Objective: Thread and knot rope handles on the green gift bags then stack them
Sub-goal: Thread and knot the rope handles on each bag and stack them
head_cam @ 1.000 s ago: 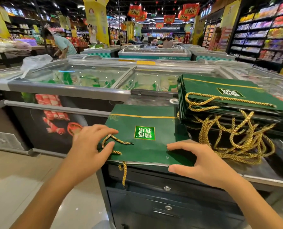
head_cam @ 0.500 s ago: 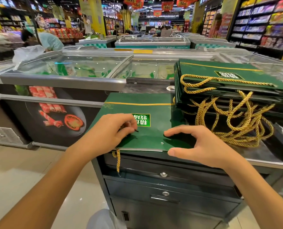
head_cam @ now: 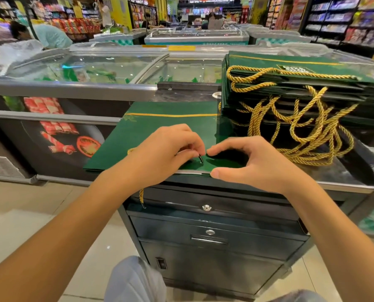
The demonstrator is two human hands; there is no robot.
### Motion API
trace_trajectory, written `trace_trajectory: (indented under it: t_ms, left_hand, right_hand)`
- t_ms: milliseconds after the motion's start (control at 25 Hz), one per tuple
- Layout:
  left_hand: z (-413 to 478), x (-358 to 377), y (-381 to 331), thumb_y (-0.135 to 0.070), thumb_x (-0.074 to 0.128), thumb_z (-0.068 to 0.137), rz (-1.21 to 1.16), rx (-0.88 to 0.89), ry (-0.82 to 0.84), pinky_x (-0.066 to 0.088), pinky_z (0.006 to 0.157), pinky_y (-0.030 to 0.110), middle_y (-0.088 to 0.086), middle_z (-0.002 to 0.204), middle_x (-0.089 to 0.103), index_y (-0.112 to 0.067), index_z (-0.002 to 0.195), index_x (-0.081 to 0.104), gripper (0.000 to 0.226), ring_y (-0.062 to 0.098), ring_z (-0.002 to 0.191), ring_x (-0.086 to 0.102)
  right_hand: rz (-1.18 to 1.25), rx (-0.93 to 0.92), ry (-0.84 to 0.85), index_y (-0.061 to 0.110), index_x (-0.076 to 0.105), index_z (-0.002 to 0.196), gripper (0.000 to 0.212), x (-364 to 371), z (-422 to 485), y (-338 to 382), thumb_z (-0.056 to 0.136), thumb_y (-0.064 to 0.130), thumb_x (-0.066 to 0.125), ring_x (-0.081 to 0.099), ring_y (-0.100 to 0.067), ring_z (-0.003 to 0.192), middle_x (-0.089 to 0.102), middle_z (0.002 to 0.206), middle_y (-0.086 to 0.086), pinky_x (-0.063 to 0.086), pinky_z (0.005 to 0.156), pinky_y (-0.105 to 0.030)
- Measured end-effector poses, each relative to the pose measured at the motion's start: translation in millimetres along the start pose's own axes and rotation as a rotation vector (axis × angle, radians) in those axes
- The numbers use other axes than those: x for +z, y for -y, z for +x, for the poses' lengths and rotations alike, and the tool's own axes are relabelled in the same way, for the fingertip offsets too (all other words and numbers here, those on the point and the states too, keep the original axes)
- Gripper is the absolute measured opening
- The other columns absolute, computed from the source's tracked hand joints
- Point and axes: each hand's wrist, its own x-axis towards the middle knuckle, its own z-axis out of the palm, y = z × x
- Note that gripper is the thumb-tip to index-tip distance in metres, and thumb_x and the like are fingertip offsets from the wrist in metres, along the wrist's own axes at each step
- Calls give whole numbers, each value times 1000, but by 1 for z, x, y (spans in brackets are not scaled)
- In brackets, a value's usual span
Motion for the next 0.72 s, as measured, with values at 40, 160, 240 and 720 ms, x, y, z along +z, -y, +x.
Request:
trace_trajectory:
  t_ms: [40, 160, 240, 720]
  left_hand:
    - [0, 1, 0, -12, 68, 93, 11, 6, -5, 42, 74, 17, -18, 88, 53, -25, 100, 74, 15, 0, 80, 54]
    - [-2, 3, -1, -12, 67, 94, 42, 29, -19, 46, 76, 25, -13, 92, 55, -23, 100, 75, 15, 4, 78, 54]
    - [-3, 2, -1, -12, 66, 94, 63, 49, -29, 48, 76, 32, -10, 95, 56, -23, 99, 75, 15, 9, 77, 54]
    - [0, 0, -3, -8, 65, 95, 132, 90, -1, 51, 72, 38, -8, 97, 55, -24, 100, 76, 19, 15, 77, 55]
  right_hand:
    - [3, 1, -2, 24, 76, 113, 35, 0, 0, -1, 80, 31, 86, 69, -4, 105, 76, 109, 12, 52, 97, -27]
    - [24, 12, -8, 23, 77, 111, 34, 1, 1, -2, 79, 31, 86, 71, -5, 101, 76, 107, 10, 55, 95, -30]
    - [42, 21, -15, 24, 77, 110, 34, 0, 0, -2, 78, 31, 86, 71, -5, 101, 76, 108, 10, 56, 94, -30]
    - [37, 12, -38, 21, 78, 110, 32, 2, -1, -2, 81, 32, 83, 70, -3, 107, 76, 111, 11, 56, 99, -31]
